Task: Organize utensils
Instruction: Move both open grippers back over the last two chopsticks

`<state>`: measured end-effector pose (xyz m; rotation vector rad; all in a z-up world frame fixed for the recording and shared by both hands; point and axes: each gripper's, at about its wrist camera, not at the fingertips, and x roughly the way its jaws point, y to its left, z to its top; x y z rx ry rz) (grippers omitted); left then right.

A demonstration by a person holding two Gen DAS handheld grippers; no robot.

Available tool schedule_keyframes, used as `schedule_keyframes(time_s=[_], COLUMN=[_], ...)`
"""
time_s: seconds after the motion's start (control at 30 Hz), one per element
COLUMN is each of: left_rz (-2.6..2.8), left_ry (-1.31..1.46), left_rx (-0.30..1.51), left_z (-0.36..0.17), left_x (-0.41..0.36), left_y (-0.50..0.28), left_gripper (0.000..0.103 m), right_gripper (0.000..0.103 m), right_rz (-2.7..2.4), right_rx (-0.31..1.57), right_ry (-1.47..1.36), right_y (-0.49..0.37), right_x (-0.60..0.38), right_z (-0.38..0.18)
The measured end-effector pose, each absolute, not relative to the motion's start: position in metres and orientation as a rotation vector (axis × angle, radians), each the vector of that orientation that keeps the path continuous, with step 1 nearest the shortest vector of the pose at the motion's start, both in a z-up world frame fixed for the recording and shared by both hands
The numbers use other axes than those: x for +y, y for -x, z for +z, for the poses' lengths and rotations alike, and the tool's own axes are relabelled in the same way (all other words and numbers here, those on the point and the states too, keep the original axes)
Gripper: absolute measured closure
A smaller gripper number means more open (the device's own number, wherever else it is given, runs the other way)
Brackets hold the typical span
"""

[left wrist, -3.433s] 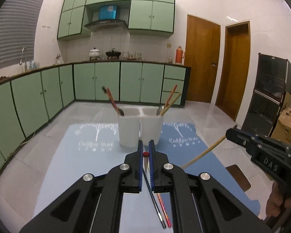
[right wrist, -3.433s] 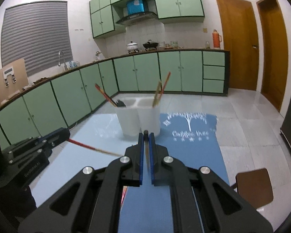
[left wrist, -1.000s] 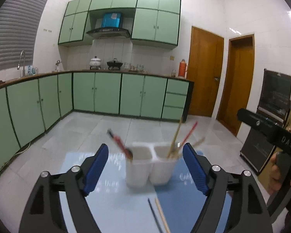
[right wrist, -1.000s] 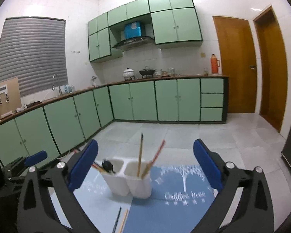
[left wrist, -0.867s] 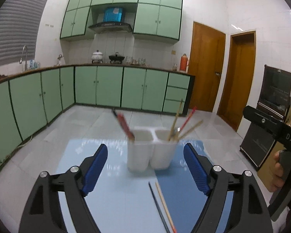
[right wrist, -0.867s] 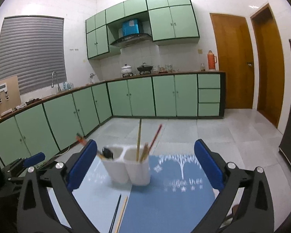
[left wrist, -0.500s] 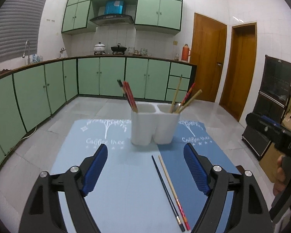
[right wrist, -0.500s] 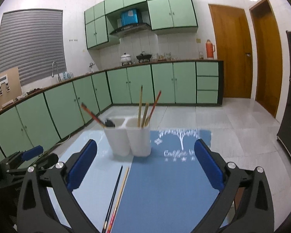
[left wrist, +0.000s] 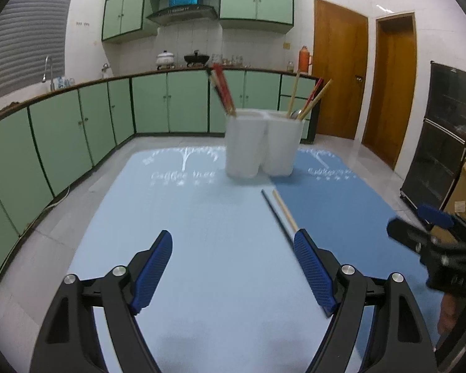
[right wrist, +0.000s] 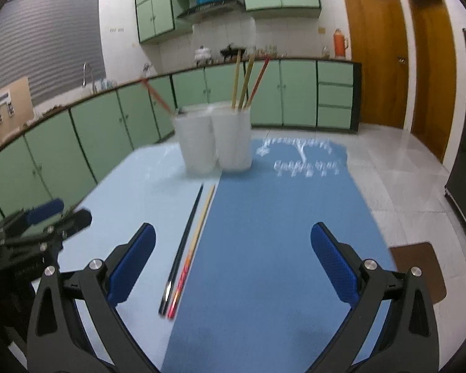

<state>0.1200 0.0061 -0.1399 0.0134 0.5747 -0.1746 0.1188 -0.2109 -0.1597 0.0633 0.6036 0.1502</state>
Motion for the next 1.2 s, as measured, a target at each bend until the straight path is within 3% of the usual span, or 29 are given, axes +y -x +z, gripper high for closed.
schedule_keyframes(time_s=[0.1,0.47,0.87,1.07,1.2], left_rz=[-0.16,-0.136,-0.137,-0.143,-0.149], left_ry=[-0.003,-0.006,0.007,0.014,0.015], left_rx=[0.591,0.612,0.614,0.615,0.617], left_z=[-0.148,-0.16,-0.162,-0.164,-0.164], left_x=[0.01,0.019,0.021,0.018,0.015], left_y=[-0.117,-0.106,-0.105,-0.105,-0.104], left_gripper=[0.024,0.024,0.024,0.024,0.024], right_gripper=[0.021,0.038,0.05,0.05,0.067], right_rz=[0.155,0.189,0.145,0.128,0.155], right_rx=[0.661,0.761,0.785,0.787,0.778], right_ry=[-0.053,-0.022,0.029,0.027,0.047], right_y=[-0.115,-0.103,-0.109,-0.107,-0.107], right_x=[-0.205,-0.178,-0.167,-0.173,-0.166], right_z=[-0.177,-0.214,-0.22,-0.22,-0.221])
